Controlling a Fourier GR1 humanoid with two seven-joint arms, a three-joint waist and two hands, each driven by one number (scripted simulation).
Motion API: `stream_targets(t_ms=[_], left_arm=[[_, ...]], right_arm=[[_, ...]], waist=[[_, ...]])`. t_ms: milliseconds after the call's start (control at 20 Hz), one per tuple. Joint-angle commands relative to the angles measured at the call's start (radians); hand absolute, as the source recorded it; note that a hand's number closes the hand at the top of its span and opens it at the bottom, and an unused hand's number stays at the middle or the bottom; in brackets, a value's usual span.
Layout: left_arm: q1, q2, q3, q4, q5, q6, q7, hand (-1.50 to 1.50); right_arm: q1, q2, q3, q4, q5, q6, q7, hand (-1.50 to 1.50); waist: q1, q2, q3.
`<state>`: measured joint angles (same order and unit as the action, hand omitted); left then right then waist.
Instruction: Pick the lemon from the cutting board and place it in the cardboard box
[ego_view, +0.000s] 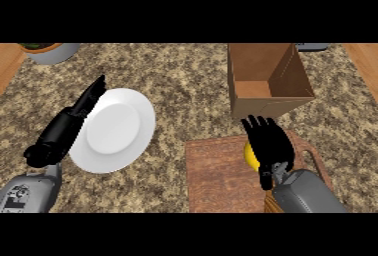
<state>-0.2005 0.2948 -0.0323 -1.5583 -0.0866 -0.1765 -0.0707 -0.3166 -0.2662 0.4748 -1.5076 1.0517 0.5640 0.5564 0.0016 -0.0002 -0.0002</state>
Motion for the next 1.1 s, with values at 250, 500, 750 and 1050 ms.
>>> stream_targets(t_ms=[250, 500, 750, 1050], left_arm=[[-0.033, -0.014, 0.037, 0.053, -0.014, -0.016, -0.022, 0.00], [-0.039, -0.051, 0.012, 0.048, -0.055, -0.010, -0.006, 0.00], [-0.028, -0.053, -0.008, 0.021, -0.046, -0.009, 0.003, 0.00], [-0.017, -0.037, 0.032, 0.021, -0.016, -0.023, 0.013, 0.00]], right_arm=[[0.036, -0.020, 0.084, 0.025, 0.109, -0.164, -0.186, 1.50], [-0.014, 0.004, 0.055, 0.129, 0.186, -0.266, -0.262, 1.50], [-0.017, 0.104, 0.337, 0.003, 0.044, -0.221, -0.602, 1.50], [-0.017, 0.143, 0.442, -0.149, 0.005, -0.286, -0.778, 1.50]], waist=[[-0.003, 0.000, 0.000], [-0.001, 0.001, 0.000], [0.038, 0.010, 0.002], [0.005, -0.002, 0.001]])
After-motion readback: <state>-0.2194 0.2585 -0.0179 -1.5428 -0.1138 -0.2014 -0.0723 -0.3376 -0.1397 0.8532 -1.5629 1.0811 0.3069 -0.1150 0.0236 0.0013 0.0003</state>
